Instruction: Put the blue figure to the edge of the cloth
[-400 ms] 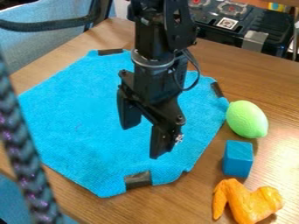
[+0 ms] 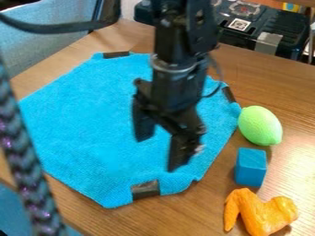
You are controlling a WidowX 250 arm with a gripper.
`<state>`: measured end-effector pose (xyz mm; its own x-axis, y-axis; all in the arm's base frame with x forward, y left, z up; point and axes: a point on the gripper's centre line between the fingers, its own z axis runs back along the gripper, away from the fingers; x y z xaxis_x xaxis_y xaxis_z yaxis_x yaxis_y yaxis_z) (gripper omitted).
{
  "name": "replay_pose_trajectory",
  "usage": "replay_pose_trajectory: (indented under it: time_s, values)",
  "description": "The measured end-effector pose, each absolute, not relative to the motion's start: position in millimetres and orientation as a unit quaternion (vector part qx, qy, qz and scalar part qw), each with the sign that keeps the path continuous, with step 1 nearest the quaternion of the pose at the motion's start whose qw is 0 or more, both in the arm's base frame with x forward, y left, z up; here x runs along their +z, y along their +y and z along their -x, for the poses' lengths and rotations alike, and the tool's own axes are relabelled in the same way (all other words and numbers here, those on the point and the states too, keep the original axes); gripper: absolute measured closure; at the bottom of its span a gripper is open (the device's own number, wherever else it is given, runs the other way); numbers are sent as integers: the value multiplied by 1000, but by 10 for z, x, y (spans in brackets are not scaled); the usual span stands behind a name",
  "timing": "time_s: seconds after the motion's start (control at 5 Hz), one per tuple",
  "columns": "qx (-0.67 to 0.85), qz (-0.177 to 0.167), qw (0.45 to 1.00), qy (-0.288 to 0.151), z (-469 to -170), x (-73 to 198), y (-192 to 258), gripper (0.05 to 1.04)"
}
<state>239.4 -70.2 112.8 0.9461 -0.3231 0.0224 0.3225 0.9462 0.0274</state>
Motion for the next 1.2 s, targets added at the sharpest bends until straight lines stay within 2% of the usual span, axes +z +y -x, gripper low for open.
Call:
replay_pose_trajectory:
  time_s: [0.4,0.6,0.8,1.0,1.2]
  values:
    - [-117,29,992,-39,-2543,1263,-943,83]
    - [-33,56,996,-67,-2594,1284,-1113,83]
    - [47,91,988,-116,-2629,1398,-1217,83]
    - [103,109,979,-137,-2625,1364,-1349,83]
    - [116,101,979,-137,-2629,1281,-1433,83]
